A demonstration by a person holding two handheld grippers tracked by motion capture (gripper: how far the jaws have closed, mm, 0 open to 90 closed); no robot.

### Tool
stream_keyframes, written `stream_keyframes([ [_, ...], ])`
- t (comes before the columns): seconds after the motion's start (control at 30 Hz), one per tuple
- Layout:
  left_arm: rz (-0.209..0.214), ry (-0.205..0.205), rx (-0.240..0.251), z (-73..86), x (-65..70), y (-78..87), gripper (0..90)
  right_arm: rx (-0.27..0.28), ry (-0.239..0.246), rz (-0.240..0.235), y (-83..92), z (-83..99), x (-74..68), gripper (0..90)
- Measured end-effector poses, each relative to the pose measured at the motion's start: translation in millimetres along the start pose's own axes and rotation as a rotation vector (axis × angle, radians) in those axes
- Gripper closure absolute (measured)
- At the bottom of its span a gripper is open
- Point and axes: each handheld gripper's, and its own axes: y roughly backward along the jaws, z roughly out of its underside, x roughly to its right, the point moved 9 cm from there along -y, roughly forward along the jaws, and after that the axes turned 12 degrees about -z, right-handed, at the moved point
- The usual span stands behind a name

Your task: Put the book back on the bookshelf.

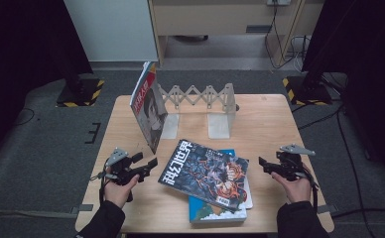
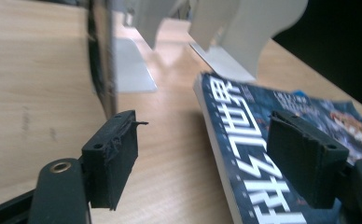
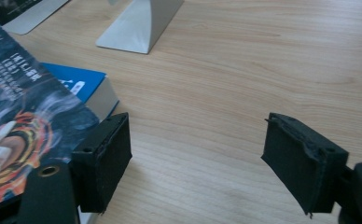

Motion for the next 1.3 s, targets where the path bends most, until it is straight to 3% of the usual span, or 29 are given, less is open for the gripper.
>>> stream_keyframes([
  [0.17, 0.043, -0.033, -0.061, 14.5, 15.2, -7.2, 24.1, -0.005, 0.001, -0.038, -4.0, -1.3, -14.9, 25.4],
  [0.47, 0.109, -0.003, -0.167, 34.0, 30.9, -15.1, 24.6, -0.010, 0.007, -0.113, -13.0, 0.1, -47.1, 27.5],
  [0.77, 0.141, -0.022, -0.262, 52.8, 40.3, -22.7, 24.5, -0.054, 0.037, -0.148, -26.6, 7.7, -64.6, 27.7],
  [1.07, 0.233, 0.076, -0.305, 58.3, 46.3, -30.1, 23.4, -0.080, 0.027, -0.166, -35.1, 14.8, -68.8, 25.5],
  [1.3, 0.293, 0.141, -0.356, 60.4, 49.2, -32.0, 29.4, -0.067, -0.002, -0.179, -37.4, 16.3, -67.9, 23.6],
])
